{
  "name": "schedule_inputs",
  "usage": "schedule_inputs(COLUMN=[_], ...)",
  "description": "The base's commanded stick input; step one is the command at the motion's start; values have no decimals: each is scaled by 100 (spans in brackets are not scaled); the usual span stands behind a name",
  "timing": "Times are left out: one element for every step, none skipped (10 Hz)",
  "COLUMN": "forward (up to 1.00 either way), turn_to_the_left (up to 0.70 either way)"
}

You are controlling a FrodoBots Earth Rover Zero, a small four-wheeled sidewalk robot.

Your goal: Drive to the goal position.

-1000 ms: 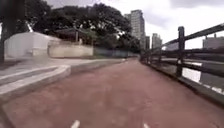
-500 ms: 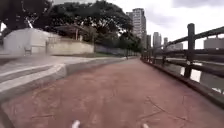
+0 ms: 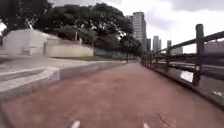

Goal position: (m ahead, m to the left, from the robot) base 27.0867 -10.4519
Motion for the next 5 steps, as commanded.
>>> schedule_inputs(forward=[70, 70, 70, 70, 70], turn_to_the_left=[-1, 0, 0, 0, 0])
